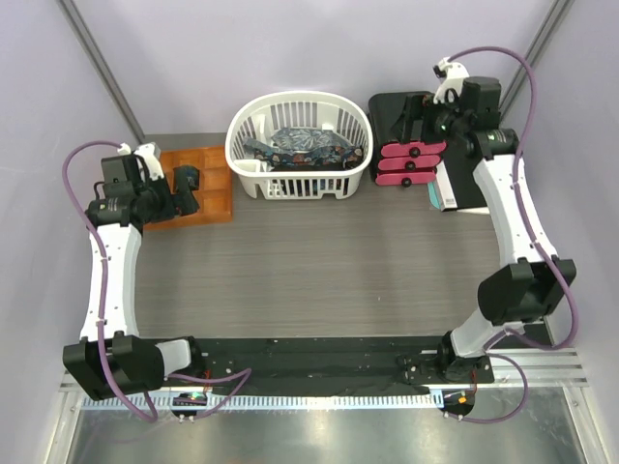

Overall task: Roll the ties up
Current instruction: Pick up the tie from the bin.

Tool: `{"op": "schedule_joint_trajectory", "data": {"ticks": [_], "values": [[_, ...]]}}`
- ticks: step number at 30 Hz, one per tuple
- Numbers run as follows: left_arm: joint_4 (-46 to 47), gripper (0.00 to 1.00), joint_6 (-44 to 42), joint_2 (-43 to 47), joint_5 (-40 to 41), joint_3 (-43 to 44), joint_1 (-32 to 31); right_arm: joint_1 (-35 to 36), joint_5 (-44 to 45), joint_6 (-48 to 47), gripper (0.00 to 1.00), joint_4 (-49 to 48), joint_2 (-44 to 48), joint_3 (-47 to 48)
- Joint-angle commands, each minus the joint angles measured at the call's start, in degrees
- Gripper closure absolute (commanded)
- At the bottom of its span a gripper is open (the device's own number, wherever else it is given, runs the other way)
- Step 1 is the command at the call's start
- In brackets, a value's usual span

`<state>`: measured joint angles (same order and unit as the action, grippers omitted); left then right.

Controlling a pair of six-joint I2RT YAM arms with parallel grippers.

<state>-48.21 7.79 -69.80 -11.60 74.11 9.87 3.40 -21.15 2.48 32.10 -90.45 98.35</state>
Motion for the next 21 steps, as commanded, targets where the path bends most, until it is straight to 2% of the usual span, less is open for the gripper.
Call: {"op": "schedule_joint_trajectory", "data": {"ticks": [1,6,12,16,21], "values": [[2.86,0.0,1.17,0.11,-2.81,-0.19,-0.02,2.57,-0.56,-1.6,0.0,-2.04,-5.95,9.22],[3.64,0.0,2.58,-0.16,-7.3,-1.15,-0.02,5.47,-0.56,-2.13,0.0,-2.74,-16.05,20.01],[6.28,0.0,2.49,0.81,-8.18,-5.02,-0.11,10.57,0.31,-4.5,0.0,-3.27,-28.61,30.83],[6.98,0.0,2.93,0.89,-8.88,-6.87,-0.2,12.77,1.81,-4.86,0.01,-6.68,-34.42,32.26],[7.6,0.0,3.98,1.86,-10.03,-8.97,-0.29,13.47,4.18,-3.27,0.1,-12.49,-41.72,34.36]]}}
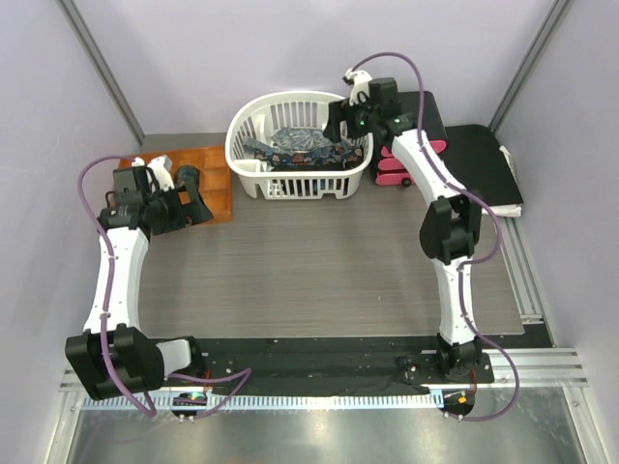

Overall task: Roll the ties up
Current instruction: Pick up the tie from the bin.

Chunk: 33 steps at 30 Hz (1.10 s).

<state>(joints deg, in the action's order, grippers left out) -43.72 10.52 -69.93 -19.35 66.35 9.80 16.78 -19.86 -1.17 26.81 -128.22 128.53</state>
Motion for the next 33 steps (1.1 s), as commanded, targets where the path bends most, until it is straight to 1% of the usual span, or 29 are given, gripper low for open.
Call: {"op": "schedule_joint_trajectory", "data": {"ticks": [1,2,5,9,11,15,19,20,24,27,30,33], "values": [[3.21,0.0,1.43,2.25,-2.44,-1.92,-0.22,0.36,2.89,0.38,0.11,-8.16,-6.23,4.88],[3.47,0.0,1.43,2.95,-2.27,-2.36,-0.22,0.54,2.81,0.2,0.14,-8.52,-7.47,6.19],[3.73,0.0,1.43,3.92,-1.74,-4.03,-0.22,1.68,1.23,-1.72,0.19,-8.88,-10.11,6.91],[4.26,0.0,1.52,4.36,-1.83,-6.13,-0.22,3.87,-3.25,-6.29,0.22,-8.35,-10.03,3.58],[4.61,0.0,1.87,4.45,-1.74,-6.75,-0.22,5.45,-4.57,-10.16,0.23,-6.95,-9.68,1.65],[4.96,0.0,1.96,5.15,-1.57,-7.81,-0.22,7.22,-5.72,-15.35,0.26,-1.42,-9.94,1.64],[4.79,0.0,1.43,5.68,-1.21,-8.16,-0.22,7.92,-7.64,-18.51,0.26,3.94,-10.12,2.51],[4.79,0.0,1.43,5.6,-1.21,-8.25,-0.22,8.18,-7.91,-20.61,0.26,5.35,-10.03,3.12],[5.14,0.0,1.52,5.6,-1.74,-8.6,-0.22,8.97,-7.22,-25.09,0.26,11.58,-10.38,2.78],[5.49,0.0,1.69,5.51,-1.83,-8.69,-0.22,9.5,-5.9,-27.47,0.26,13.88,-11.26,2.95],[5.58,0.0,1.69,5.16,-1.21,-8.78,-0.22,9.68,-4.93,-28.88,0.26,14.59,-12.22,3.13],[5.67,0.0,1.69,4.89,-1.3,-8.69,-0.22,9.77,-2.66,-29.77,0.3,14.59,-13.72,3.83]]}}
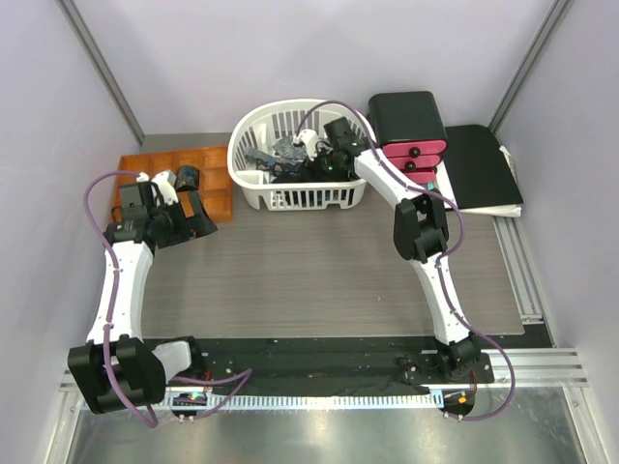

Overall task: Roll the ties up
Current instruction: Pick up the tie from the bin.

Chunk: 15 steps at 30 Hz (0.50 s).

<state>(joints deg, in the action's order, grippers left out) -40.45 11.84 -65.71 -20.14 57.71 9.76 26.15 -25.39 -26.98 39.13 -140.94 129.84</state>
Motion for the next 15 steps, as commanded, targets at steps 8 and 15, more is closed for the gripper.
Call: {"op": "schedule_joint_trajectory", "data": {"ticks": [8,15], "values": [[1.86,0.0,-0.5,-0.38,-0.78,1.52,-0.18,0.39,9.56,-2.91,0.73,-0.89,-4.16,7.79],[2.56,0.0,-2.77,-0.64,-4.11,3.02,-0.35,0.3,12.55,4.21,0.97,-13.88,2.95,7.09]]}}
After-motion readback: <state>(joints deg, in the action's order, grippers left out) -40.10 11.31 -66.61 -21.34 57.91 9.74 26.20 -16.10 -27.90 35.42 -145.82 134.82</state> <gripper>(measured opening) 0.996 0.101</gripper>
